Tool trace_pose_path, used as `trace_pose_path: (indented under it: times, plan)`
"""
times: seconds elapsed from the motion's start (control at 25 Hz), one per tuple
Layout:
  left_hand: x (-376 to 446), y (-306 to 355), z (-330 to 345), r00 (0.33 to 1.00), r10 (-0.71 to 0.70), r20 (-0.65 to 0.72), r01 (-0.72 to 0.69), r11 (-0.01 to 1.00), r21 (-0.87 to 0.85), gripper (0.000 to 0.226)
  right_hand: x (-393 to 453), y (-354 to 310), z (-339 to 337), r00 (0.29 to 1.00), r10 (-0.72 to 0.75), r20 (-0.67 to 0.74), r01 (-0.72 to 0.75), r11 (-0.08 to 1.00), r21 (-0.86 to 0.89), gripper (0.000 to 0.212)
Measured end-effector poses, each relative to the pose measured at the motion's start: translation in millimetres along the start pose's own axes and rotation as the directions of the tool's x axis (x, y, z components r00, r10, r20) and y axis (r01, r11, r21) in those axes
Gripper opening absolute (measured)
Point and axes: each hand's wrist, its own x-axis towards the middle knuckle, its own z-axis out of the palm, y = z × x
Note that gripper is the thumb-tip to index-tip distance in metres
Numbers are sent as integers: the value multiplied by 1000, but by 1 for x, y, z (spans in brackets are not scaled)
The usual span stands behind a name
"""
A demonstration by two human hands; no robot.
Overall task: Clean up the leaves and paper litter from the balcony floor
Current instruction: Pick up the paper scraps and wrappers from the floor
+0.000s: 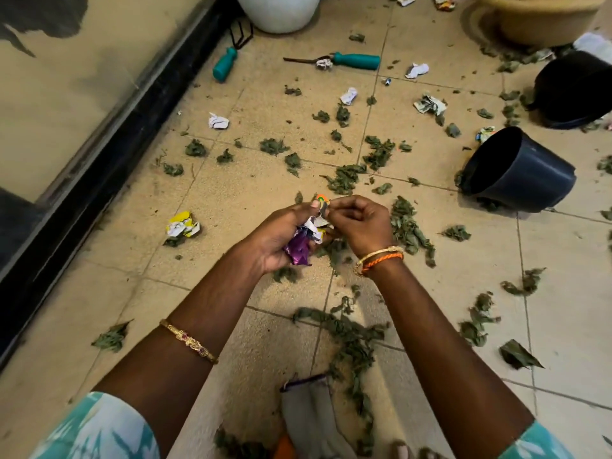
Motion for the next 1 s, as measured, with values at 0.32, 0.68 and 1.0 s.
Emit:
trace_pose_path:
  times: [0.32, 0.68, 1.0]
  plan:
    - [-29, -22, -63, 936, -36, -349, -3, 994, -110, 18, -12, 16, 56, 967, -36, 253, 134, 913, -385, 27]
    - [-100, -29, -163, 754, 39, -656, -178, 973, -147, 29, 2, 22, 185, 649, -43, 760, 738, 277, -615, 59]
    - [-108, -26, -200, 781, -36, -624, -45, 992, -115, 12, 26, 43, 197, 726, -285, 626, 666, 514, -540, 20]
